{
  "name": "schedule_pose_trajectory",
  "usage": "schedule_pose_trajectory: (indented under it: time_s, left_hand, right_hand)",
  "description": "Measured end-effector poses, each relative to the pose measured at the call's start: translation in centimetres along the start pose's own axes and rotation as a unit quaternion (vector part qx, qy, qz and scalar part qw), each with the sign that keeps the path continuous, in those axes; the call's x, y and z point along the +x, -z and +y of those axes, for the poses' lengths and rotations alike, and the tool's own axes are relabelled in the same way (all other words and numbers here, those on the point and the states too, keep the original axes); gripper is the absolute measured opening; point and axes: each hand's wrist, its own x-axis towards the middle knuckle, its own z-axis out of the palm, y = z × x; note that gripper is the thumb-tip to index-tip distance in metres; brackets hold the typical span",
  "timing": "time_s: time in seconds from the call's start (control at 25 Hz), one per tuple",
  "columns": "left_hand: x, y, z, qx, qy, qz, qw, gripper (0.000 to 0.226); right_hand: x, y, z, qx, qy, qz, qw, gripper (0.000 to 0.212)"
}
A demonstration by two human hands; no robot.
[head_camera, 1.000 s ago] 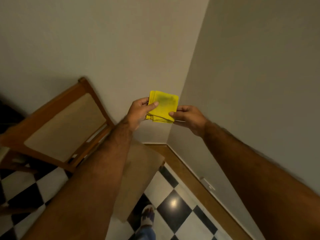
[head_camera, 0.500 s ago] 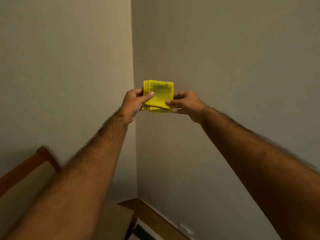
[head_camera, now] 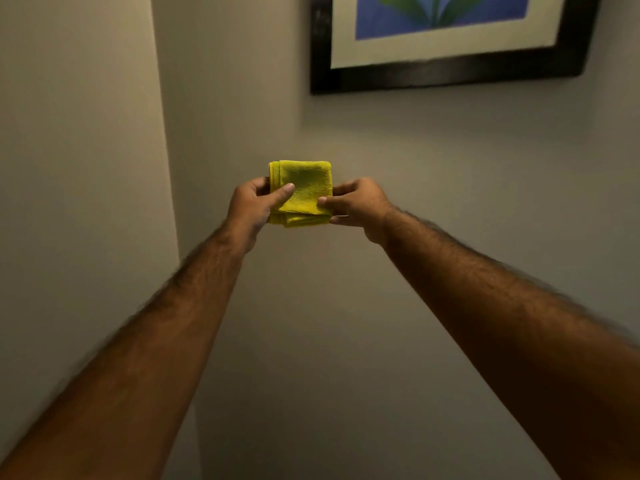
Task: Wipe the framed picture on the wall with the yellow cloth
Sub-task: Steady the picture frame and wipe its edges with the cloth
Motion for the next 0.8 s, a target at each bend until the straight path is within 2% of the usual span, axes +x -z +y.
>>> schedule_pose_trajectory:
  time_s: [0.12,0.2,0.32,0.4,0.48,0.56,0.68,0.8]
  left_hand:
    - [1.9,-3.4,4.9,-0.016,-0.048,-0.007,0.999,0.062]
    - [3.3,-5.2,8.1,-0.029,-0.083,0.0,0.996,0.066]
    - [6.6,-6.2,13.3,-0.05,-0.134,0.011,0.99,0.047]
    - [9.9,-5.5,17.4,-0.067,-0.173,0.032,0.982,0.04]
    - [13.3,-4.4,21.3,-0.062,-0.199,0.07,0.976,0.053]
    - [16.4,-3.3,24.2,-0.034,-0.217,0.113,0.969,0.068]
    - [20.5,-2.8,26.4,0.021,-0.218,0.154,0.964,0.074]
    - [23.1,-3.7,26.5,0.086,-0.207,0.173,0.959,0.076]
  right_hand:
    - [-0.1,3.8,-4.3,-0.008,0.05,0.033,0.998,0.037]
    - [-0.2,5.9,-7.2,-0.022,0.09,0.039,0.995,0.037]
    - [-0.3,9.9,-11.6,-0.05,0.176,0.098,0.978,0.04]
    - [-0.3,14.0,-14.9,-0.165,0.252,0.208,0.93,0.04]
    - [-0.6,18.8,-18.0,-0.289,0.304,0.332,0.845,0.044]
    - [-0.6,23.0,-20.0,-0.365,0.332,0.4,0.772,0.052]
    - [0.4,27.1,-21.9,-0.464,0.342,0.43,0.695,0.068]
    - [2.3,28.9,-22.7,-0.539,0.311,0.417,0.663,0.083]
